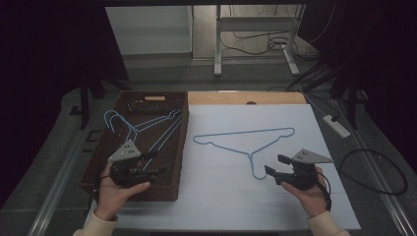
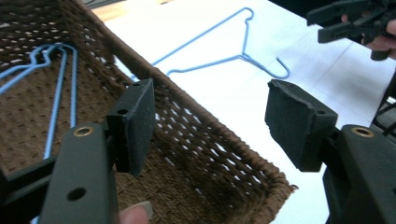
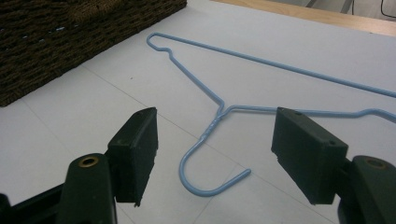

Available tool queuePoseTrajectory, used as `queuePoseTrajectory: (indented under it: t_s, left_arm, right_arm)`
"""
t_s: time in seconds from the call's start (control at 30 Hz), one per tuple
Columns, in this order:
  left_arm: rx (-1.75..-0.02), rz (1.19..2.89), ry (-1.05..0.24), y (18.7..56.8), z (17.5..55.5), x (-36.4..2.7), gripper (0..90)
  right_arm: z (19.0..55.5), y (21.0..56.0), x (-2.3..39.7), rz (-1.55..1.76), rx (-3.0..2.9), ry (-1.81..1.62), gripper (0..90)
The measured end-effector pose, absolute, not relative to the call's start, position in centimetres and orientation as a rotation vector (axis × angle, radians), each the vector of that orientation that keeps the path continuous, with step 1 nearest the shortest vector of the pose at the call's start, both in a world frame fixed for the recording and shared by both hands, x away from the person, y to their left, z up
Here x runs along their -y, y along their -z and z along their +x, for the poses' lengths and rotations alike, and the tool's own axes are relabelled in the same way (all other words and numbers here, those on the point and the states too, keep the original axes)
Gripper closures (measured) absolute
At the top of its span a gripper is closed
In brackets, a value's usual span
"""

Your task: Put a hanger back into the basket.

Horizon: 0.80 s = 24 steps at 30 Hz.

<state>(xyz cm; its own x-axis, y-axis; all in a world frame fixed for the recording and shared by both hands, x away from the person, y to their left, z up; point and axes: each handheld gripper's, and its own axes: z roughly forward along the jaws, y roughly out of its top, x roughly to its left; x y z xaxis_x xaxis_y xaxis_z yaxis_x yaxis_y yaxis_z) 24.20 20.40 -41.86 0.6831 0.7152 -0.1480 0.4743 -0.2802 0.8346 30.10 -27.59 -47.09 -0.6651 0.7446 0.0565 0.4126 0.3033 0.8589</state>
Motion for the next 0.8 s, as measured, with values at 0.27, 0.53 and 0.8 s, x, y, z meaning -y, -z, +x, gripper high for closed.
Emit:
queuePoseTrajectory:
  t_s: [0.27,0.53,0.8]
  left_arm:
    - [-0.910,1.943,-0.300,42.2,23.6,-19.5,34.7]
    - [-0.911,1.953,-0.301,43.0,23.5,-19.0,34.7]
    - [-0.923,1.924,-0.329,43.1,23.2,-19.4,34.9]
  right_arm:
    - [30.1,47.0,27.7,1.040,-2.221,-1.304,31.9]
    - [30.1,47.0,27.9,1.047,-2.214,-1.305,32.0]
    - [30.1,46.9,28.0,1.041,-2.217,-1.313,32.7]
